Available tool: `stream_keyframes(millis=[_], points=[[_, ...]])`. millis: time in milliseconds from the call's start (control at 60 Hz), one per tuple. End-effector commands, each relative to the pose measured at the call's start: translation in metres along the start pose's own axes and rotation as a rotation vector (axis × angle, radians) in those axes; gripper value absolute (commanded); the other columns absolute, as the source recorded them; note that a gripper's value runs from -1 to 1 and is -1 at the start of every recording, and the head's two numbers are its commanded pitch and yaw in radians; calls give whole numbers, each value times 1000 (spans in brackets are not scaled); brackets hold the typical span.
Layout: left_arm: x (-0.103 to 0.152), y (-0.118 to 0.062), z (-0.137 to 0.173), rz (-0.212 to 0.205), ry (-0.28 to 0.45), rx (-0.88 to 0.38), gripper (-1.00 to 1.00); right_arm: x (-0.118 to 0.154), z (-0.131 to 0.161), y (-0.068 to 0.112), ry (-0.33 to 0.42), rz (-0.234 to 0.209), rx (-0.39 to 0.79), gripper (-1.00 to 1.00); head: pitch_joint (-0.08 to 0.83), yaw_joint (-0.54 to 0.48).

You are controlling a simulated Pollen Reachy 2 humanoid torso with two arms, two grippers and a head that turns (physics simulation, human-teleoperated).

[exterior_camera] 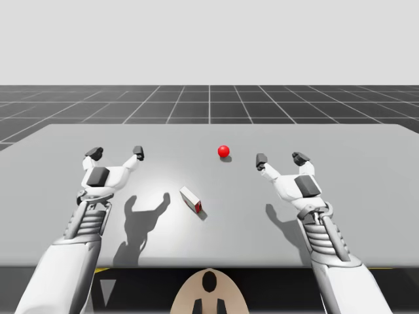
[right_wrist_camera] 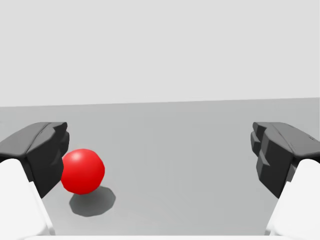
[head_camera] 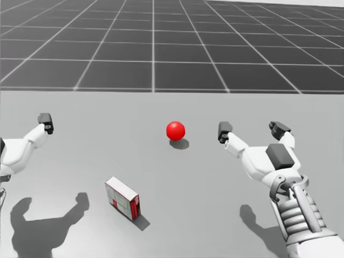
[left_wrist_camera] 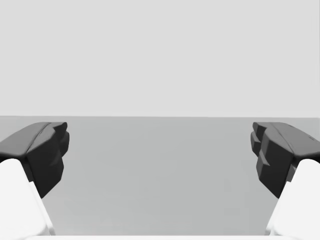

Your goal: Watch the red light. When it turns green, pick up the object.

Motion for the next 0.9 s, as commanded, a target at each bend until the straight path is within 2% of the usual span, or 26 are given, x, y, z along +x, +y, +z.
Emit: stream_keyframes(millis=[17, 900], points=[[0, 0, 0, -3, 3, -1, -1000, -2, 1, 4, 2, -18, 4, -1000, 459, -86], [-1, 1, 0, -4, -3, -2, -1000, -1, 1, 4, -5, -15, 5, -1000, 476, -68]])
